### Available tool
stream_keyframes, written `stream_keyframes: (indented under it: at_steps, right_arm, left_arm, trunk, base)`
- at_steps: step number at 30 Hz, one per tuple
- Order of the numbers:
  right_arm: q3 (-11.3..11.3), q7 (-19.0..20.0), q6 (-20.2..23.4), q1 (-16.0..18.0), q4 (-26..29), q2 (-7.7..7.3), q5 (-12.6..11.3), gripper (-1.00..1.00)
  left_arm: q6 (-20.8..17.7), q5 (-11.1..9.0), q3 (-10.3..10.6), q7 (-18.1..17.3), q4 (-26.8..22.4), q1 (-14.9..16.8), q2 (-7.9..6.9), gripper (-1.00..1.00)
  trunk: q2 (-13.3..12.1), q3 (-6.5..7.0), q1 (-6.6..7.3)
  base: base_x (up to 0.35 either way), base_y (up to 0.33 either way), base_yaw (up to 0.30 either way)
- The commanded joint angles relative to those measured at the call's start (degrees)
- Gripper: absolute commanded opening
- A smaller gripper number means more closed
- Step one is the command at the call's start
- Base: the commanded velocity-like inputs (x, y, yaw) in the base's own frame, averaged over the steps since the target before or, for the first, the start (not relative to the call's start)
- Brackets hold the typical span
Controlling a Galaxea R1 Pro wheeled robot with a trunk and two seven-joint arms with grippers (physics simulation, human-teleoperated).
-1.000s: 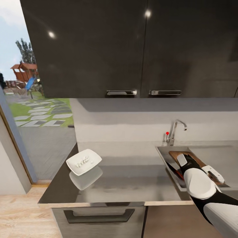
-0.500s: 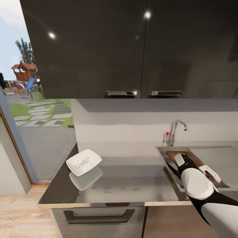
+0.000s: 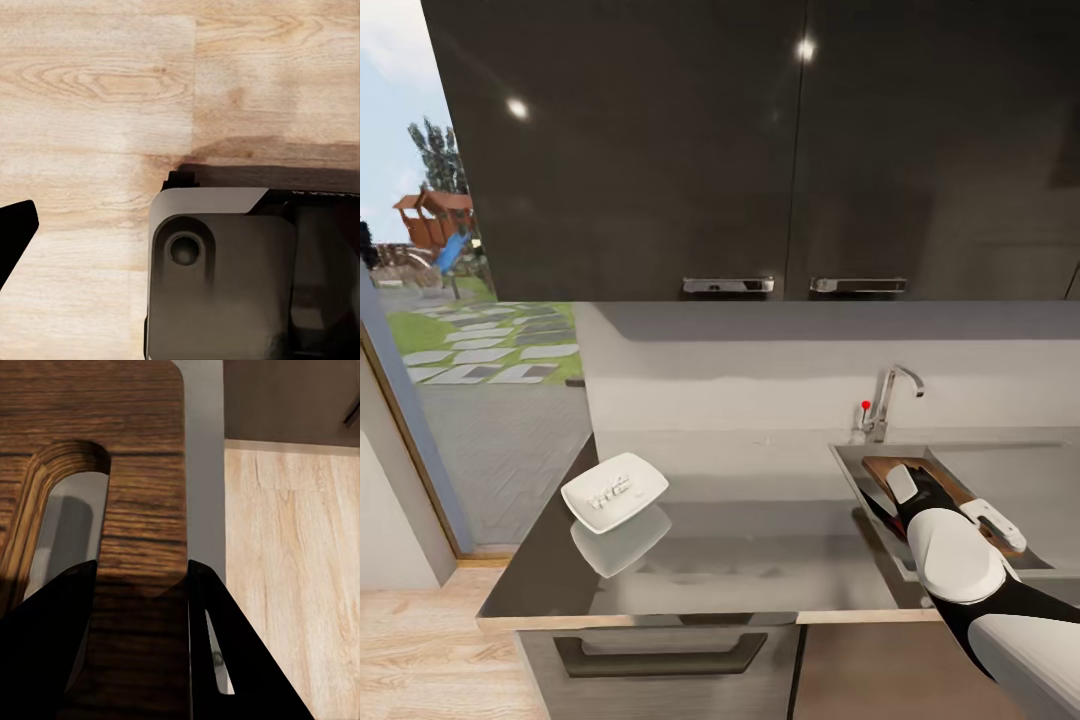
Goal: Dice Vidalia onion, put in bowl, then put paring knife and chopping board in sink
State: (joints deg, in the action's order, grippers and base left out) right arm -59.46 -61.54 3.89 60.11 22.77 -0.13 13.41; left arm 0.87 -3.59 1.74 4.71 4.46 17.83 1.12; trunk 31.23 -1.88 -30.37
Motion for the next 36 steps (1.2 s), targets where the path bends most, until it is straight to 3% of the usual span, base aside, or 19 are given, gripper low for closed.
stream_keyframes:
  at_steps: [1, 28, 36]
  right_arm:
    - [-0.3, -0.1, 0.4, 0.1, 0.0, 0.02, 0.6, -1.0]
    - [-0.2, 0.1, -0.7, 0.1, -0.4, 0.14, 0.7, -1.0]
    - [-0.3, 0.0, -0.9, 0.1, -0.4, 0.0, 0.8, -1.0]
  left_arm:
    - [0.1, -0.4, 0.2, 0.1, 0.1, 0.1, 0.02, 1.0]
    - [0.0, -0.4, 0.2, 0.1, 0.2, 0.1, -0.05, 1.0]
    - [0.0, -0.4, 0.2, 0.1, 0.2, 0.1, -0.87, 1.0]
  trunk:
    - [0.1, -0.14, -0.03]
    - [0.1, -2.5, -0.03]
    - [0.1, -3.24, -0.03]
  base:
    - [0.0, 0.0, 0.0]
    - [0.058, 0.0, 0.0]
    - [0.029, 0.0, 0.0]
